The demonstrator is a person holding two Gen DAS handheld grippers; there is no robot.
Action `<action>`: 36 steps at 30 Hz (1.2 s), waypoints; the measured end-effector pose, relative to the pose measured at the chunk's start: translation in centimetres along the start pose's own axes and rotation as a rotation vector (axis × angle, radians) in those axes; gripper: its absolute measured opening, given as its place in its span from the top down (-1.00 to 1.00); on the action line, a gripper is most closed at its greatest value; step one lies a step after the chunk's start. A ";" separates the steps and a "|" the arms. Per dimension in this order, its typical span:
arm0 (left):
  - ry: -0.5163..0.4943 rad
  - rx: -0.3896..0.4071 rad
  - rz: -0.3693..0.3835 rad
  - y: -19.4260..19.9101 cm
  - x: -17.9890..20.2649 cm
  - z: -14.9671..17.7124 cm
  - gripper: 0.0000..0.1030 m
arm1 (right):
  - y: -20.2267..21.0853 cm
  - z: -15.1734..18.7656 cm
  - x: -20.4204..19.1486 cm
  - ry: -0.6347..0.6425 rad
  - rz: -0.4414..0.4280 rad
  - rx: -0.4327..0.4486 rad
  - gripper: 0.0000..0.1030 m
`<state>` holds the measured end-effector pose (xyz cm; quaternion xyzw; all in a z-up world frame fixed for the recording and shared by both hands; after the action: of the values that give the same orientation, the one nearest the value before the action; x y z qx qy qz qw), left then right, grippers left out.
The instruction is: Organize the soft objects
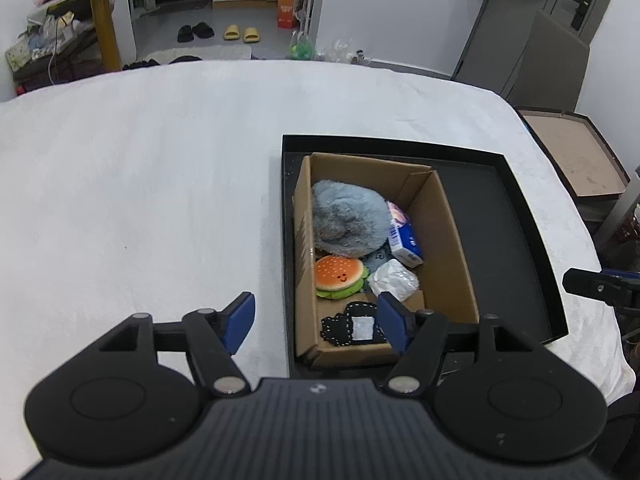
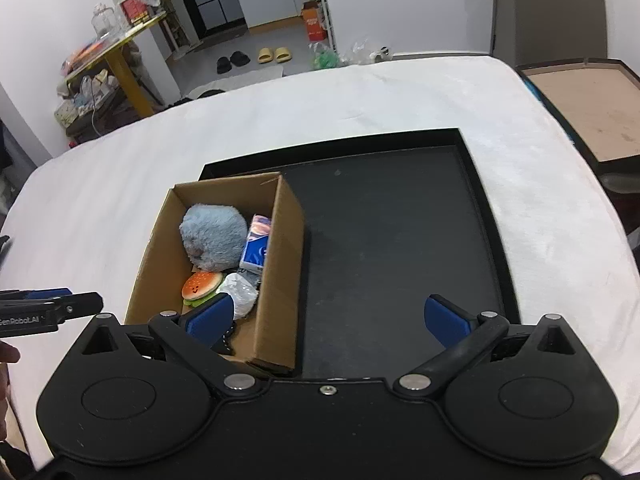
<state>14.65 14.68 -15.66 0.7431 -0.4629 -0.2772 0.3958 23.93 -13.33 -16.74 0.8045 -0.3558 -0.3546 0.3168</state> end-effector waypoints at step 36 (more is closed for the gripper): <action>-0.053 0.124 0.064 12.4 5.3 2.5 -0.69 | 12.2 2.3 -1.4 0.028 -0.079 0.104 -1.00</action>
<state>9.10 5.79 -6.73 0.7436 -0.5130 -0.2546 0.3452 17.11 -19.46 -8.22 0.8382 -0.3371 -0.3368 0.2653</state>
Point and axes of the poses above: each gripper's, at about its wrist camera, not at the fingertips, and y roughly against the way its jaws point, x to its right, z to its underside, the point moved 7 cm from there along -y, roughly the way its jaws point, and after that the axes turned 11 degrees about -z, right-handed, at the moved point
